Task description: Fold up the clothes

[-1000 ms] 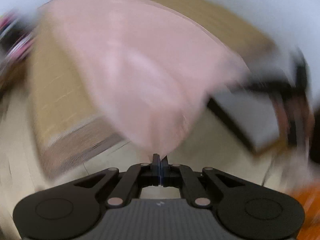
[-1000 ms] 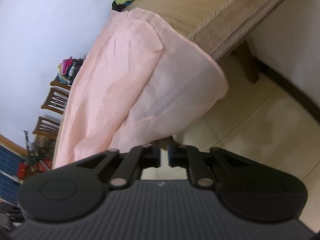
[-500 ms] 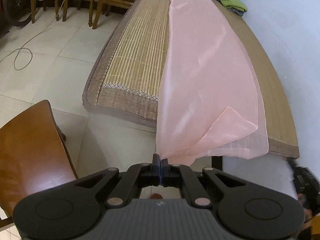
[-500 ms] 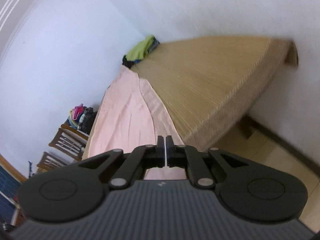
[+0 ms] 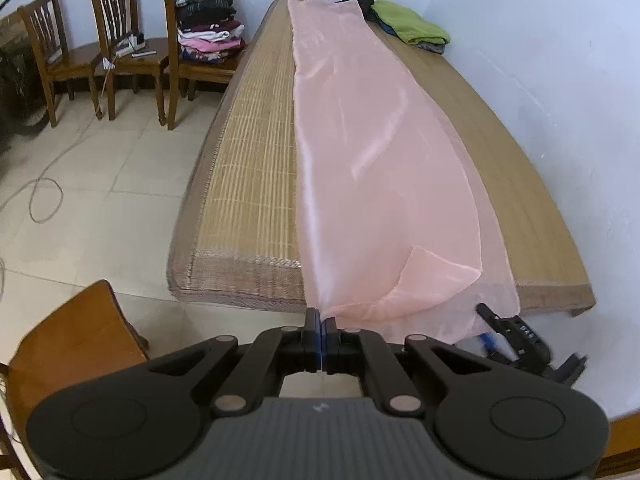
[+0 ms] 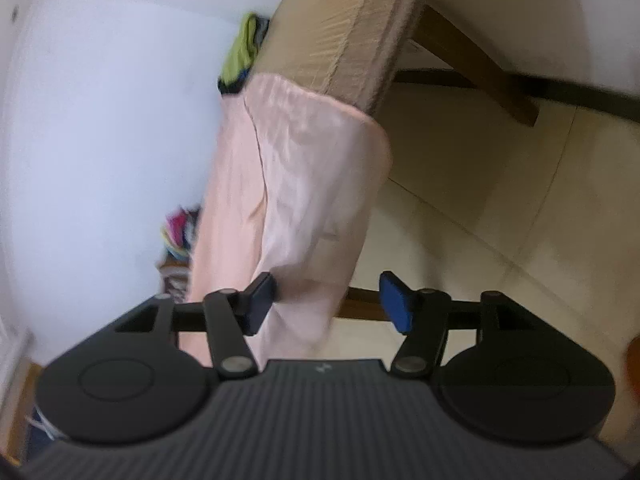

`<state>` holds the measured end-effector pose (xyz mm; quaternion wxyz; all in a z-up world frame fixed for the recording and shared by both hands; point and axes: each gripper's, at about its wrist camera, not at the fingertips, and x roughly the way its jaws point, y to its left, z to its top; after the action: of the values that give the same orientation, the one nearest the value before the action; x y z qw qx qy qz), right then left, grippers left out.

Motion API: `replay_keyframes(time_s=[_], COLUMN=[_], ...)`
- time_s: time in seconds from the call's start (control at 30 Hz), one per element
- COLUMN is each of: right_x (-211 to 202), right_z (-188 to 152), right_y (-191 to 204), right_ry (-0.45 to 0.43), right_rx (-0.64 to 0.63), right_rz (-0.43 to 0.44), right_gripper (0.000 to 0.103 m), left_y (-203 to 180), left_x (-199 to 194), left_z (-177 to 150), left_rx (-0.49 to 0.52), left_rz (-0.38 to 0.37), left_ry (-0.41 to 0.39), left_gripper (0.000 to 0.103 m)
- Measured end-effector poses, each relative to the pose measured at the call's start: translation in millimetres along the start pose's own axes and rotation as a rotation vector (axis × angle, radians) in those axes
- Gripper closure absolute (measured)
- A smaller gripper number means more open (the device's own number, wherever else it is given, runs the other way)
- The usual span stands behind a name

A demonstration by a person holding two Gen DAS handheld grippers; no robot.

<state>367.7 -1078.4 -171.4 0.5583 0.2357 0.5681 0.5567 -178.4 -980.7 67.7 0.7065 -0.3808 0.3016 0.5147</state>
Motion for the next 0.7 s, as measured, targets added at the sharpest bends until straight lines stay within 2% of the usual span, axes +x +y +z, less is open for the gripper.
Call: replay_keyframes(time_s=[0.03, 0.07, 0.17, 0.23, 0.33, 0.43, 0.53, 0.6, 0.67, 0.7], right_x=[-4.3, -13.3, -46.5, -71.0, -111.9, -126.0, -99.9, -70.4, -42.3, -25.8], right_z=[1.6, 3.9, 12.1, 19.0, 32.3, 39.6, 41.8, 39.6, 32.5, 24.9], right_y=[4.3, 12.8, 41.7, 60.5, 86.5, 103.4, 105.4, 106.0, 117.3, 129.8], right_ry=[0.008, -0.001, -0.057, -0.101, -0.18, -0.216, -0.135, -0.05, 0.035, 0.076], right_rx=[-0.02, -0.056, -0.181, -0.258, -0.36, -0.491, -0.57, -0.571, -0.6, -0.69], right_rz=[0.005, -0.008, -0.063, -0.093, -0.114, -0.17, -0.272, -0.303, -0.27, -0.243], right_gripper=[0.088, 0.095, 0.097, 0.097, 0.095, 0.09, 0.06, 0.059, 0.059, 0.059], left_y=[-0.2, 3.2, 9.5, 9.2, 11.0, 14.3, 12.1, 8.6, 5.5, 2.6], left_x=[-1.0, 1.7, 7.8, 12.4, 20.6, 32.0, 39.1, 42.9, 46.9, 50.1], left_z=[-1.9, -3.8, -12.2, -21.7, -32.8, -41.3, -48.1, -51.5, -54.6, -55.3], left_rx=[0.005, -0.001, -0.016, -0.007, -0.026, -0.063, -0.074, -0.077, -0.08, -0.085], left_rz=[0.008, 0.007, 0.011, 0.041, 0.057, 0.061, 0.068, 0.081, 0.104, 0.114], left_ry=[-0.001, 0.007, 0.038, 0.045, 0.068, 0.102, 0.116, 0.117, 0.12, 0.129], left_gripper=[0.103, 0.103, 0.103, 0.103, 0.103, 0.102, 0.102, 0.101, 0.101, 0.101])
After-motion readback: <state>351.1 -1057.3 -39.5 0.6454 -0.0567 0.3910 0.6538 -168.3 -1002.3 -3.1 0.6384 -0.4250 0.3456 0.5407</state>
